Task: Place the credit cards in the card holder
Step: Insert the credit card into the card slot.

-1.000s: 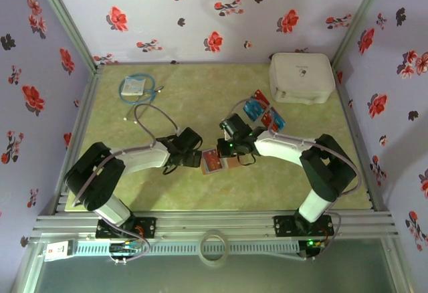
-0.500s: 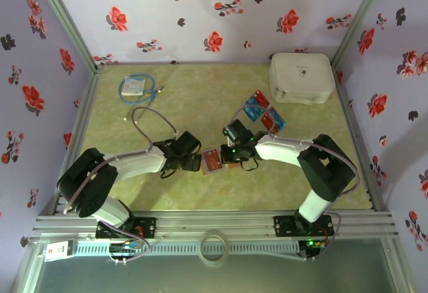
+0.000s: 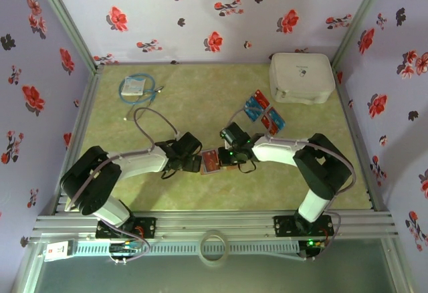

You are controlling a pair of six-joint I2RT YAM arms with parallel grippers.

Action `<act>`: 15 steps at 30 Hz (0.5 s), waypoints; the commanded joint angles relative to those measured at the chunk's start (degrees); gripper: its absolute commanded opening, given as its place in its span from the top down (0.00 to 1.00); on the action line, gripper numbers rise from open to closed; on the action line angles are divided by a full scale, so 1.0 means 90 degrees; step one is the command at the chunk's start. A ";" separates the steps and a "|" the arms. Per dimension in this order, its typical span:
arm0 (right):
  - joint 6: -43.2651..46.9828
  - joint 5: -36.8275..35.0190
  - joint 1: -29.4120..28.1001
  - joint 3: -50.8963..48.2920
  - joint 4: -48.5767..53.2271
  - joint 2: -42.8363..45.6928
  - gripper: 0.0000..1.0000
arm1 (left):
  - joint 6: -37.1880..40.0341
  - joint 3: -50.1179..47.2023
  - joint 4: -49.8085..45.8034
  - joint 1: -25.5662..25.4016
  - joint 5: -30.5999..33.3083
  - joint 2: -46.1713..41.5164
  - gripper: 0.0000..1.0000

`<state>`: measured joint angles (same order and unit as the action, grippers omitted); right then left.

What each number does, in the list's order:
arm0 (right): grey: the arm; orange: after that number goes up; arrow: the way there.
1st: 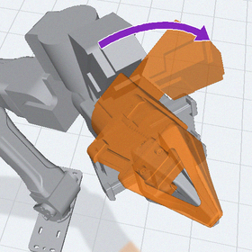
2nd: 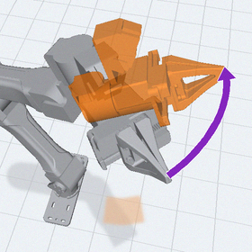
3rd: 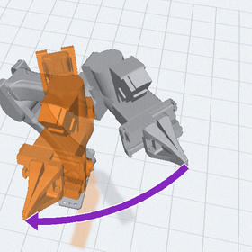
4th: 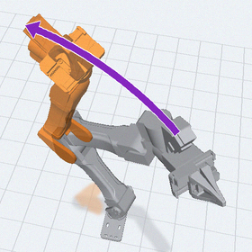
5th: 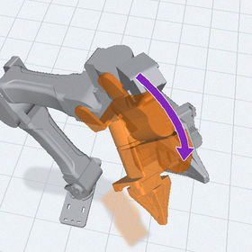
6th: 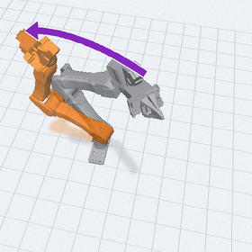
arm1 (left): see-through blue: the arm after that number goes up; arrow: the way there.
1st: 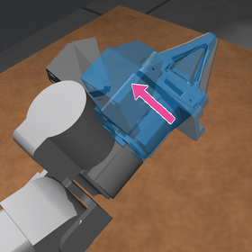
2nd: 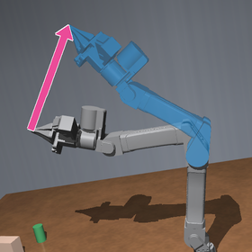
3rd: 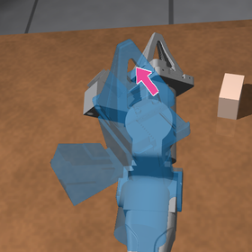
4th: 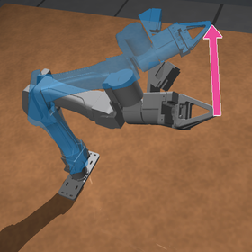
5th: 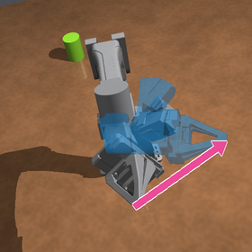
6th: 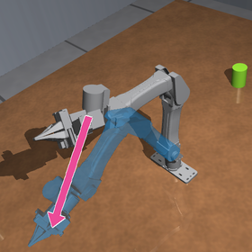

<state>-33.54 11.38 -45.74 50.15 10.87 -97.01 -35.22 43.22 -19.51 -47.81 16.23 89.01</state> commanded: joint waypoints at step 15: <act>-0.0196 -0.0021 -0.0285 0.0228 0.0088 -0.0019 1.00 | 0.0050 0.0065 -0.0085 -0.0039 0.0039 0.0170 0.00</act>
<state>-34.96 11.35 -47.57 50.33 10.44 -97.51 -35.22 43.44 -19.49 -47.86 16.23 89.32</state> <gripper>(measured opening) 0.046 0.997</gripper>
